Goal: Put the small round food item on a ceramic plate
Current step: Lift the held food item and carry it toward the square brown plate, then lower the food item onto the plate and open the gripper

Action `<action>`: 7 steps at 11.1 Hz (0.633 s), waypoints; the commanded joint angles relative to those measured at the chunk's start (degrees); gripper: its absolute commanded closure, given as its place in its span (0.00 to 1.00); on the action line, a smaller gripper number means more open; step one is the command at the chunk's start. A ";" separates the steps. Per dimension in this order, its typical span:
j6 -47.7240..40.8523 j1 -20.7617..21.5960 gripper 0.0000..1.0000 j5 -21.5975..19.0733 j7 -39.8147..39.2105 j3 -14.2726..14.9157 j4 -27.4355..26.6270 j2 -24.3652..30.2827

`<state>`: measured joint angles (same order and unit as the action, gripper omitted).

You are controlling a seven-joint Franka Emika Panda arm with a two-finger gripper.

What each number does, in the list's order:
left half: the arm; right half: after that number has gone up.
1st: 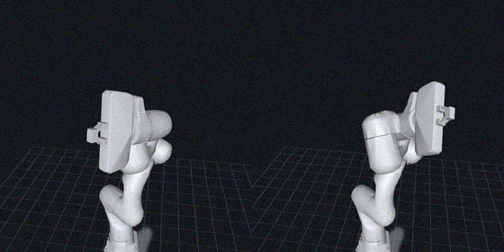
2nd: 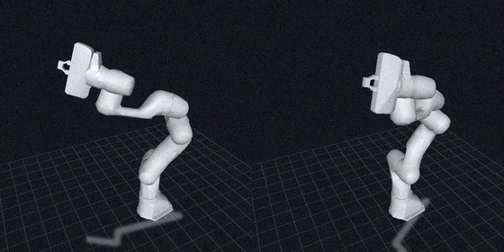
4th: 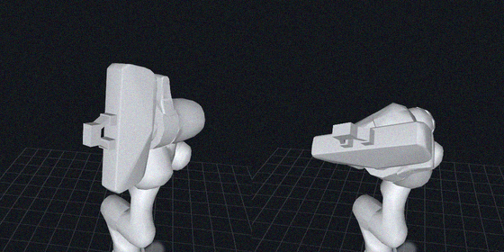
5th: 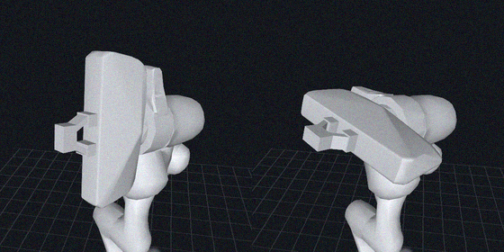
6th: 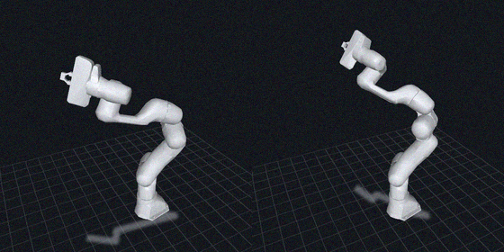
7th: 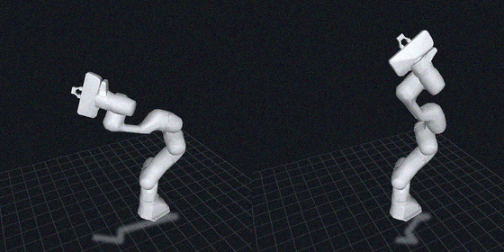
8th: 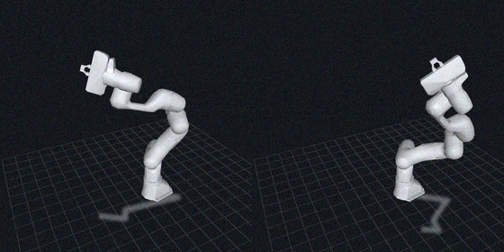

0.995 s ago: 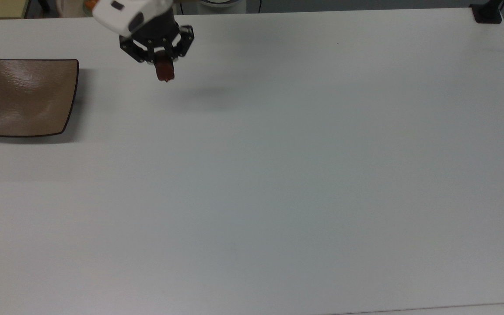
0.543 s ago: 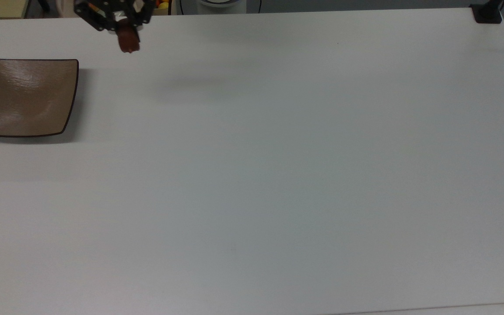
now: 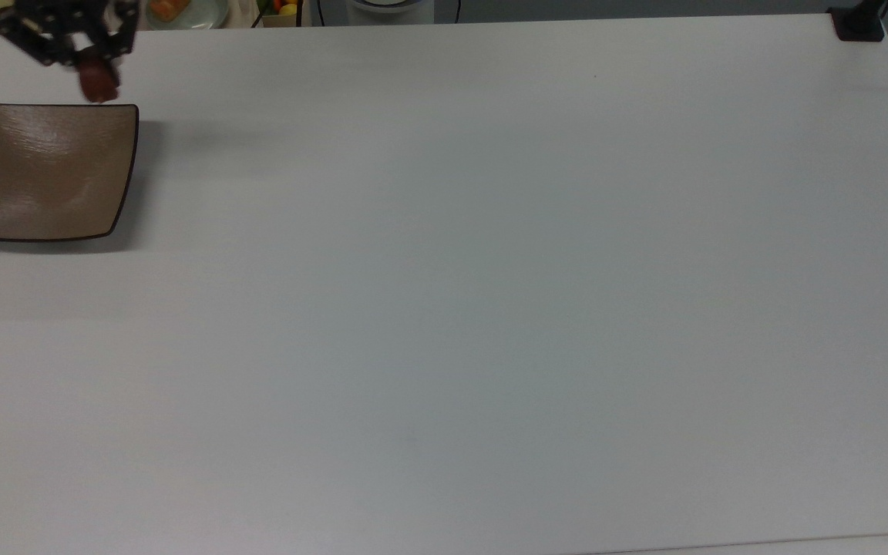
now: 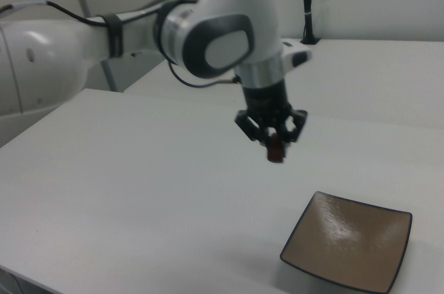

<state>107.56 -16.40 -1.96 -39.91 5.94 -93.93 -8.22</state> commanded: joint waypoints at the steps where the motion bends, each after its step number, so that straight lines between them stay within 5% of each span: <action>1: 7.98 -1.80 0.74 -0.85 -4.29 1.96 0.77 -5.31; 7: 16.88 -4.34 0.74 -0.32 -9.30 3.20 -1.33 -13.22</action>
<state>121.47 -19.95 -1.95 -46.84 8.44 -94.06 -19.76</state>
